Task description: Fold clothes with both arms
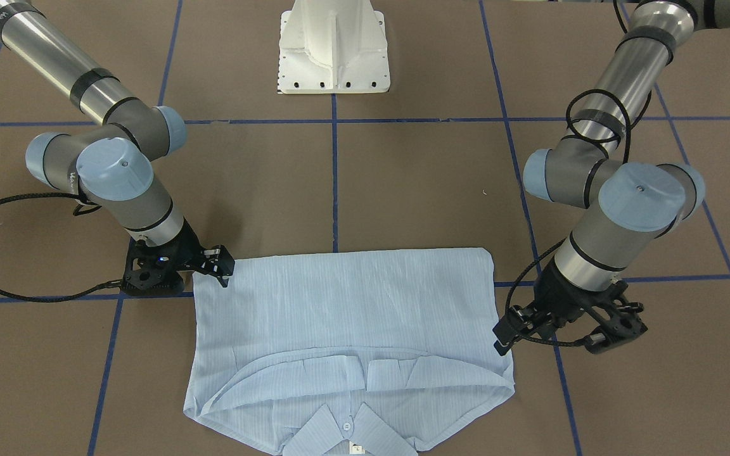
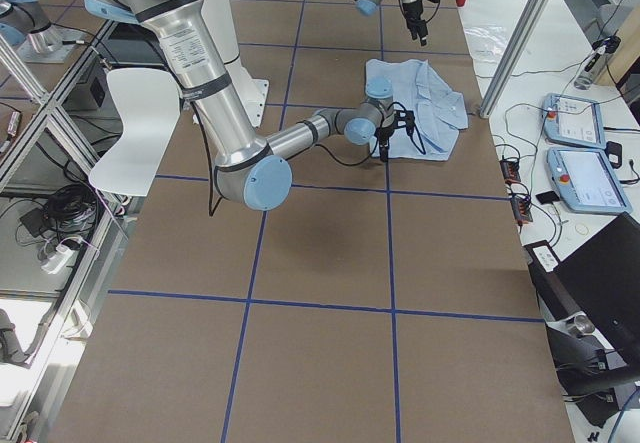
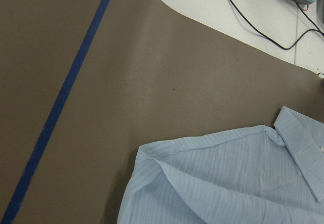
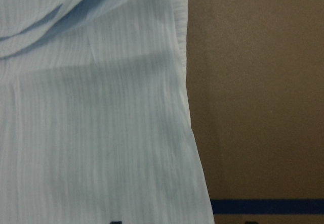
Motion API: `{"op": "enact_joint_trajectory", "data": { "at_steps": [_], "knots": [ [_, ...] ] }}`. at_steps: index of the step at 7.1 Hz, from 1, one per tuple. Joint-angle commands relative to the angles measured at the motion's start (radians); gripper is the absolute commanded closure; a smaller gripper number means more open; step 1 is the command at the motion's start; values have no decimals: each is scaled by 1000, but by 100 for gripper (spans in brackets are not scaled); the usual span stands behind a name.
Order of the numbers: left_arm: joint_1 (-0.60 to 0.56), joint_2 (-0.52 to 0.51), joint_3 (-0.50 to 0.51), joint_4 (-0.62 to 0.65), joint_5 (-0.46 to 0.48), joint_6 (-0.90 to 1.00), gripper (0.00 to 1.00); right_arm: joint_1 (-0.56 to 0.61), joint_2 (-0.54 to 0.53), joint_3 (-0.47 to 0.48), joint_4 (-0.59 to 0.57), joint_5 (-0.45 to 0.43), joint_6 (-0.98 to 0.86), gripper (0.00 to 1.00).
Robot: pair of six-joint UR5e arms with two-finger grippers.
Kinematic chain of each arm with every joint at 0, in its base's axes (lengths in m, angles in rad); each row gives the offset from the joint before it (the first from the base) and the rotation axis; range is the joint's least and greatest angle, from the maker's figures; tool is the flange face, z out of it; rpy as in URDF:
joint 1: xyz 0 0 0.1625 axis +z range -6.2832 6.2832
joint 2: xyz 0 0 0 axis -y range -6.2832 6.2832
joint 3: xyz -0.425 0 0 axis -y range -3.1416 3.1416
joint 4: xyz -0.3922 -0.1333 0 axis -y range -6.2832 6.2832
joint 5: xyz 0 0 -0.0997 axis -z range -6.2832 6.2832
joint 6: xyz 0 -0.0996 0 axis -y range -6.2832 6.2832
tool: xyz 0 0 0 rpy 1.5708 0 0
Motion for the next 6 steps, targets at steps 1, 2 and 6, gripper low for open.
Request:
{"op": "enact_joint_trajectory", "data": {
  "at_steps": [1,2,6],
  "knots": [
    [-2,4,0,0,0,1,1,-24,-2,2,-8,-5,0,39],
    [-3,4,0,0,0,2,1,-26,-2,6,-8,-5,0,52],
    [-11,2,0,0,0,2,1,-1,-16,58,-8,43,-3,100]
  ]
}}
